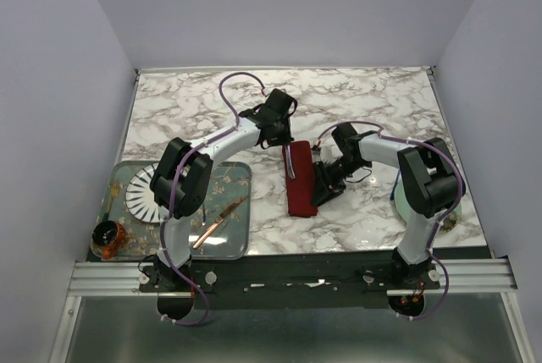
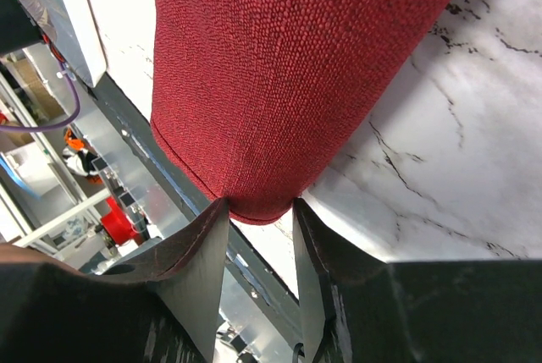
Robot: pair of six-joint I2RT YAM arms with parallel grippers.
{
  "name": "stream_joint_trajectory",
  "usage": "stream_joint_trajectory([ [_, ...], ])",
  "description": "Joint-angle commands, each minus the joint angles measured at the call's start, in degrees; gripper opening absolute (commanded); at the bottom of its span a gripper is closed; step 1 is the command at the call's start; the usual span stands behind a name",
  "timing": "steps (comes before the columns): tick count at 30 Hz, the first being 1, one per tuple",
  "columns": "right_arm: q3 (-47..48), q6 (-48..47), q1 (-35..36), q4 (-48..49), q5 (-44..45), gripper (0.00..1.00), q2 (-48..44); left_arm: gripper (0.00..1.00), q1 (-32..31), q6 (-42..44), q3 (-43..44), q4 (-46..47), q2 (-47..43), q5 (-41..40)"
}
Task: Fold the napkin into a case and place the utensils inside
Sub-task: Insert the knife into the folded napkin.
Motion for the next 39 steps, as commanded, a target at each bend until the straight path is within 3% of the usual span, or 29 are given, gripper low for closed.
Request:
stream_joint_trajectory([
  [1,-0.09,0.20,0.33,0.52,-1.22,0.43,-0.22,0.00,-1.08,0.47,2.01,1.20,-1.17,0.72],
  [17,0.26,0.99,0.41,0.70,-1.22,0.41,0.05,0.00,-3.72,-3.66,-1.24,-6.44,-3.55,3.98],
  [39,1.49,3.97,0.24,3.95,-2.89,0.44,-0.57,0.00,-3.89,-4.89,-4.58,-7.59,-4.34,4.85],
])
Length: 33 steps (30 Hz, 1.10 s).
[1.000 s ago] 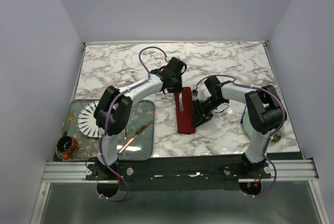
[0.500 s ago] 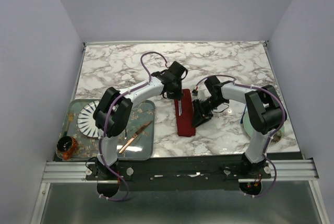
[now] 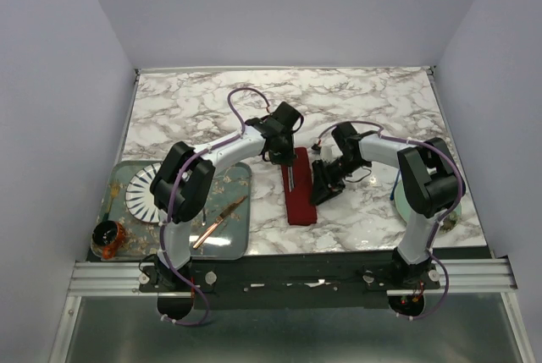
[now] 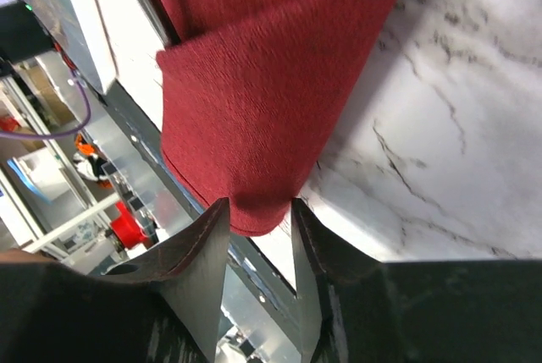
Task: Fold the napkin into a case and place the utensils inside
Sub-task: Insert the knife into the folded napkin.
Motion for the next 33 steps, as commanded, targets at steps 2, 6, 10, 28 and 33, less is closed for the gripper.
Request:
stream_joint_trajectory([
  [2,4.64,2.82,-0.20,3.56,-3.00,0.47,1.09,0.00,0.24,-0.06,-1.46,-0.31,-2.59,1.58],
  [6,9.84,4.75,-3.00,3.56,-3.27,0.57,4.00,0.00,0.50,0.73,-2.16,-0.13,-2.15,1.84],
  [10,14.15,5.37,-4.16,3.73,-1.95,0.57,7.42,0.00,0.50,1.52,-2.43,0.66,-2.06,1.93],
  [28,18.99,13.28,-4.33,12.52,-4.85,0.43,16.22,0.00,0.68,2.05,-0.84,-0.22,-0.13,3.42],
  [33,17.49,15.47,-4.33,14.89,-4.41,0.17,15.87,0.00,0.68,1.18,-0.41,-1.97,0.14,3.86],
])
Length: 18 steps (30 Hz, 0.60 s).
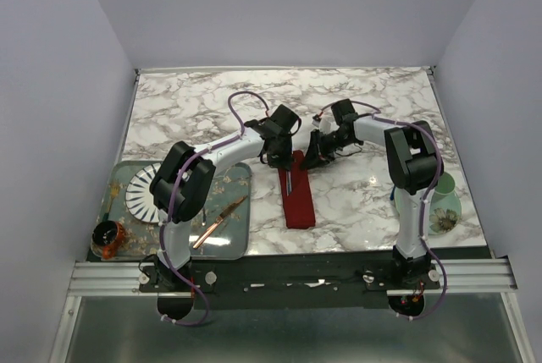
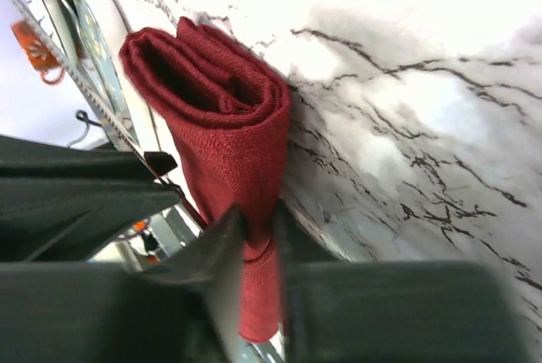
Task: Fold the napkin into a case and place the utensils inside
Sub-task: Insert the knife into the folded napkin.
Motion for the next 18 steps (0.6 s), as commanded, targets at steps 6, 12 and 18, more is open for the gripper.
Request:
stream_joint_trajectory([
  [6,-3.02,5.21,0.28,6.05,-0.08,0.01,-1.19,0.00,0.24,-2.38,1.83,-3.19,0.16,1.74],
  [12,-3.90,7.76,0.28,7.02,2.73,0.00,-2.77,0.00,0.15,-3.60,1.13,-4.07,-0.37,1.66],
  [18,-4.34,9.78,0.28,7.73,4.93,0.00,-3.56,0.00,-0.11,-3.61,0.77,-3.89,-0.72,2.36],
])
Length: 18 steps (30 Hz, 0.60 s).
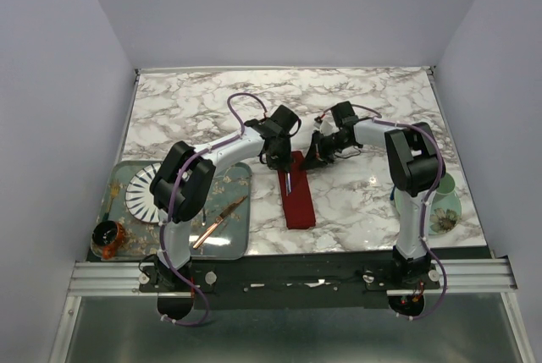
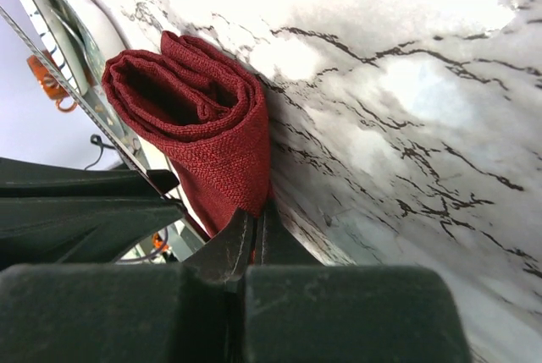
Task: Fold the napkin into a case and place the utensils inside
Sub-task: Insert the knife into the folded napkin.
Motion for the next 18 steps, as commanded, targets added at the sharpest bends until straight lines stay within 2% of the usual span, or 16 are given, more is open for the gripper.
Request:
stream_joint_trajectory([
  [1,-1.02,2.64,0.26,2.61,3.29,0.01,-2.47,0.00,-0.20,-1.12,0.14,-1.29,-0.83,2.14],
  [18,-2.25,4.75,0.26,4.63,7.25,0.01,-4.14,0.00,-1.17,-2.00,-2.15,-0.68,-1.71,3.46],
])
